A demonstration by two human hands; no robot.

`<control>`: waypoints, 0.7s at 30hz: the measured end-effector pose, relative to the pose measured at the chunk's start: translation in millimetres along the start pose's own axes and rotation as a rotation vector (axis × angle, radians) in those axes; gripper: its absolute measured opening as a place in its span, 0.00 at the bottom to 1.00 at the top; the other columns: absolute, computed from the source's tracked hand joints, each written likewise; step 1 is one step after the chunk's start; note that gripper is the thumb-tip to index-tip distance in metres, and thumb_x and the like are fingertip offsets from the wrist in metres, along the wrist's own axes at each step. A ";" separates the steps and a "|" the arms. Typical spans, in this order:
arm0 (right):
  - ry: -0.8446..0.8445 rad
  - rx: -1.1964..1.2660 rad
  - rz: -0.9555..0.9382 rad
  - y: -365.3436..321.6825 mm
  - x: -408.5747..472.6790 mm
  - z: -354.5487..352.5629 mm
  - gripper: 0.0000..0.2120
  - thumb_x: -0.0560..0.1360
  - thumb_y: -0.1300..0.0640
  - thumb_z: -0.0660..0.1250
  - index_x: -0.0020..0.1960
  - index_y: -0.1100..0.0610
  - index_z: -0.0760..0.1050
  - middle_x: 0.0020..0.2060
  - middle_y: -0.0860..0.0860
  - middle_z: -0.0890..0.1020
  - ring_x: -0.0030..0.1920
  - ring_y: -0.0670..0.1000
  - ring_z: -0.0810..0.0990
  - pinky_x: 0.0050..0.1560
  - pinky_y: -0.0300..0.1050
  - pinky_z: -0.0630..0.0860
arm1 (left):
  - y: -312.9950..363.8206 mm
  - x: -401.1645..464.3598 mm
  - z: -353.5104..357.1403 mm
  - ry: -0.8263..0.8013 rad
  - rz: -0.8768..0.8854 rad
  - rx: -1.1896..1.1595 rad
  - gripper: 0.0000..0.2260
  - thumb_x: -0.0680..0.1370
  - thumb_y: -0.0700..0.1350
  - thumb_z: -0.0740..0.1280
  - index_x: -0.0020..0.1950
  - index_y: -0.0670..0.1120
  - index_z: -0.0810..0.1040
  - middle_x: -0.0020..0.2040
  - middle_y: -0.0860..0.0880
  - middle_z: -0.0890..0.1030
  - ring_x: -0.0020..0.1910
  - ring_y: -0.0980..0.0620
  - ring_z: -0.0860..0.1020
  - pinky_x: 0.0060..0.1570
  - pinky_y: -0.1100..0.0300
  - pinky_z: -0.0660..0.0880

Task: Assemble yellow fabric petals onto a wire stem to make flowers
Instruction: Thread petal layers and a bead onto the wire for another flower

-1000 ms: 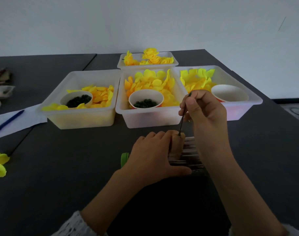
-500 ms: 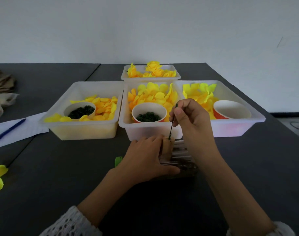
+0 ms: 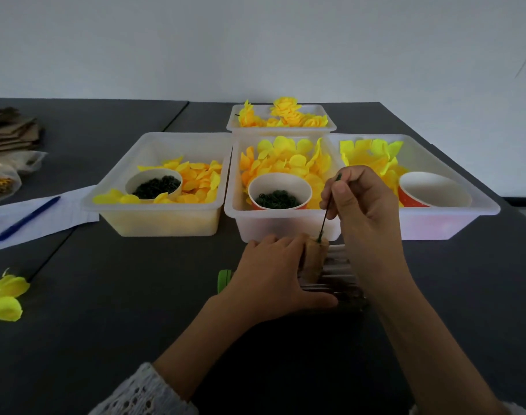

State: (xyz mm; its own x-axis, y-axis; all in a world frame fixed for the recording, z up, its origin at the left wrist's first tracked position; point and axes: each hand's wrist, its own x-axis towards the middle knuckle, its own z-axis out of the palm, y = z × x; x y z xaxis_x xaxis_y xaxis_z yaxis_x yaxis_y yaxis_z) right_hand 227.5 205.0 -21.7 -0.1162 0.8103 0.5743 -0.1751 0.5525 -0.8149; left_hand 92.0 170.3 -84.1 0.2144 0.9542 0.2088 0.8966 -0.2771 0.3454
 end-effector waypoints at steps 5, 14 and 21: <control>-0.043 -0.024 0.003 0.6 2.5 -2.9 0.08 0.79 0.71 0.56 0.44 0.62 0.70 0.35 0.59 0.74 0.35 0.51 0.71 0.38 0.40 0.71 | -0.6 0.6 1.0 -0.002 0.002 0.005 0.37 0.62 0.79 0.61 0.65 0.61 0.68 0.61 0.61 0.77 0.56 0.58 0.73 0.54 0.57 0.67; -0.083 0.052 -0.001 4.7 3.6 -6.8 0.06 0.78 0.67 0.57 0.44 0.63 0.70 0.35 0.57 0.75 0.35 0.53 0.72 0.39 0.40 0.71 | -0.5 -0.1 1.8 0.008 0.006 0.003 0.35 0.63 0.79 0.61 0.64 0.62 0.69 0.61 0.62 0.76 0.55 0.59 0.73 0.53 0.58 0.67; -0.134 0.113 -0.010 7.4 6.5 -9.7 0.05 0.79 0.68 0.57 0.46 0.63 0.70 0.36 0.56 0.77 0.36 0.53 0.73 0.38 0.41 0.71 | -0.6 -0.4 2.3 0.019 0.006 0.010 0.35 0.62 0.79 0.62 0.64 0.62 0.68 0.60 0.62 0.77 0.56 0.59 0.73 0.52 0.59 0.65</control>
State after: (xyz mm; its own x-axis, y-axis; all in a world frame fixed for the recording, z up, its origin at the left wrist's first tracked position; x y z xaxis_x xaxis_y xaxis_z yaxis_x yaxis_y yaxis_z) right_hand 235.0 216.3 -24.8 -0.2420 0.7676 0.5934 -0.2850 0.5284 -0.7998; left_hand 92.3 170.4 -86.5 0.2120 0.9502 0.2285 0.8993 -0.2812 0.3349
